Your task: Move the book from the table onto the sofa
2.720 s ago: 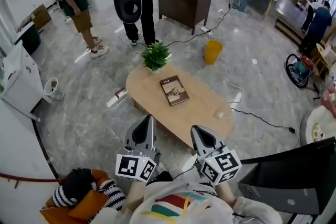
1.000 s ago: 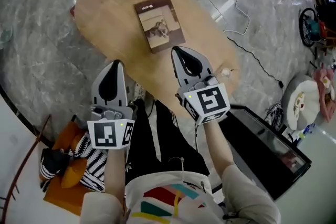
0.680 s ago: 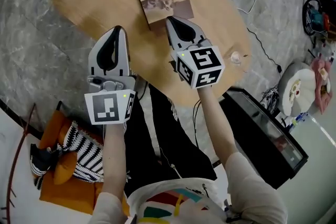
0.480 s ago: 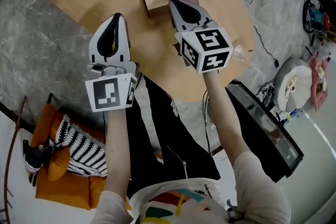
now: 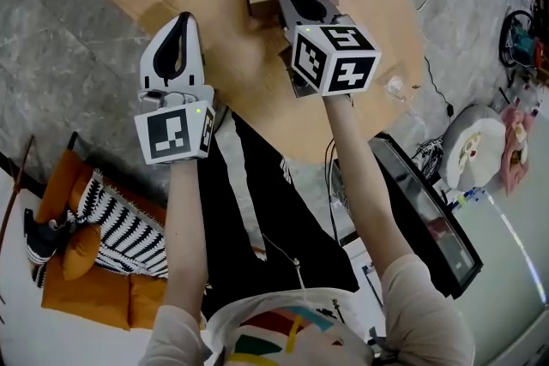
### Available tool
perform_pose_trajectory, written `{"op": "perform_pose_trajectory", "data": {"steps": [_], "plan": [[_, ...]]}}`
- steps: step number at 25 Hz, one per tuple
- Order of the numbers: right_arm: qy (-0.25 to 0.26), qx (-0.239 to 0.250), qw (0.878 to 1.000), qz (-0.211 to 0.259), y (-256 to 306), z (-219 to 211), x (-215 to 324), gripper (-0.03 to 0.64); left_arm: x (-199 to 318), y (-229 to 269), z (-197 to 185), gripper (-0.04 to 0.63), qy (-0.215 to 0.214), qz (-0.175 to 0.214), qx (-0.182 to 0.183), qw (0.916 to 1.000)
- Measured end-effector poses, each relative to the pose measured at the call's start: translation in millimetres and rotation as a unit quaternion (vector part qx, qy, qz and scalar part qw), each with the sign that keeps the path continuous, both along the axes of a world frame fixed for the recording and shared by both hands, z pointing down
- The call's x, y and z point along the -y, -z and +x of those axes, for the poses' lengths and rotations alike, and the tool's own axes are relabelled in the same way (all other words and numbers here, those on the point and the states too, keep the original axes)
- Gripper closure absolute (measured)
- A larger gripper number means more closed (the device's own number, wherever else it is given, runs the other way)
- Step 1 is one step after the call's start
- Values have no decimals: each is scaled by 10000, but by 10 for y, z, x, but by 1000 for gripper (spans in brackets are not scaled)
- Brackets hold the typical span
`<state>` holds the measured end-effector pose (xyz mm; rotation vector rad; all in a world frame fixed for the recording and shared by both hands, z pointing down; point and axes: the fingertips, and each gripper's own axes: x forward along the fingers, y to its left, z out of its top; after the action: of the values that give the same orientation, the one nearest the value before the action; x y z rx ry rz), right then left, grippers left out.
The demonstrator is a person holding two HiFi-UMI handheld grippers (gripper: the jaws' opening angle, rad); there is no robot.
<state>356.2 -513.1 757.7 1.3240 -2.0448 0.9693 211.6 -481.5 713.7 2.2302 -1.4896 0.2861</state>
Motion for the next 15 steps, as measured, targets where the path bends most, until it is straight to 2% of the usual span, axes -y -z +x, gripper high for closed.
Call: {"op": "perform_pose_trajectory", "data": {"steps": [3,5,8,15], "plan": [[71,253,9995,-171,-6,-158,-129,606,-8,-32,-212,589,338,-41,5,9994],[385,157,9991,-96,-4,-312,-246,606,-82,-58,-358,589,546,-120,-15,9984],[899,-99,9959,-7,-24,-543,-447,606,-281,-156,-509,589,624,-288,108,9976],[1254,138,9916,-290,-3,-715,-654,606,-566,-257,-456,589,846,-657,-17,9942]]}}
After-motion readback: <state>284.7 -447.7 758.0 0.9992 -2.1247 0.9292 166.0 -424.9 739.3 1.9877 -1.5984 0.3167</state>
